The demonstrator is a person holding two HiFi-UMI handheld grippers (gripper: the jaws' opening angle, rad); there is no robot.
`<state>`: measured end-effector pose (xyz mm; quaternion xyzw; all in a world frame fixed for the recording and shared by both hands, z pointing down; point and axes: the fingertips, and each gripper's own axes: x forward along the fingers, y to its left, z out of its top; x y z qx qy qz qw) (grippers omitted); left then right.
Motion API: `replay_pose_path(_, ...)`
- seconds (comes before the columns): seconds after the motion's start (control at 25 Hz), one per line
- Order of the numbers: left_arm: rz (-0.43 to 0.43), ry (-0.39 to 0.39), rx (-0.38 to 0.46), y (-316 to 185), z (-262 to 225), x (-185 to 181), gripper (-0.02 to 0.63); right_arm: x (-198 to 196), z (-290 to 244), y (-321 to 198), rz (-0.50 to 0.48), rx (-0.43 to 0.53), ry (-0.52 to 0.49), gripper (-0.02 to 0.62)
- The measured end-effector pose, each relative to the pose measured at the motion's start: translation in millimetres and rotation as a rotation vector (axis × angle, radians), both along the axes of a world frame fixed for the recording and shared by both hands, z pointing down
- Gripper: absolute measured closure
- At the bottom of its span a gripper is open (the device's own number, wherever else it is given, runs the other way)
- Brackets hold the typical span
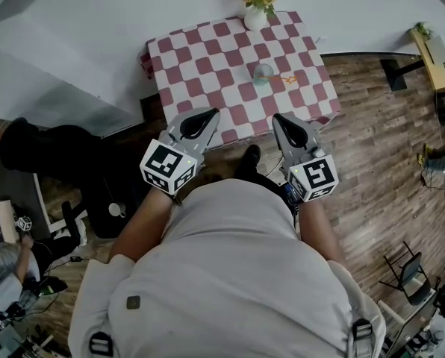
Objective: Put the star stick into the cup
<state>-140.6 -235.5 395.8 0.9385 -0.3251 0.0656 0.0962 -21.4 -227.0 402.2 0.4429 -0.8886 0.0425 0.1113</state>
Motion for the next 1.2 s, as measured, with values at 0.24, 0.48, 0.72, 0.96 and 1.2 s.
replay_pose_path(0.24, 0.034, 0.018, -0.005, 24.9, -1.3, -7.1, 0.601, -7.1, 0.7, 39.8, 0.036, -0.026, 0.004, 0.586)
replay_pose_path(0.48, 0.059, 0.028, -0.003, 50.1, 0.6, -2.2, 0.601, -9.7, 9.3, 64.8, 0.030, -0.045, 0.029, 0.586)
replay_pose_path(0.72, 0.042, 0.017, -0.008, 69.0, -1.1, 0.7, 0.601, -6.4, 16.2, 79.5, 0.006, -0.070, -0.006, 0.586)
replay_pose_path(0.96, 0.020, -0.001, 0.002, 86.6, -6.9, 21.7, 0.601, 20.7, 16.7, 96.2, 0.001, -0.067, -0.036, 0.586)
replay_pose_path(1.2, 0.018, -0.013, 0.002, 115.1, -14.0, 57.7, 0.601, 60.6, 14.4, 125.7, -0.012, -0.071, -0.054, 0.586)
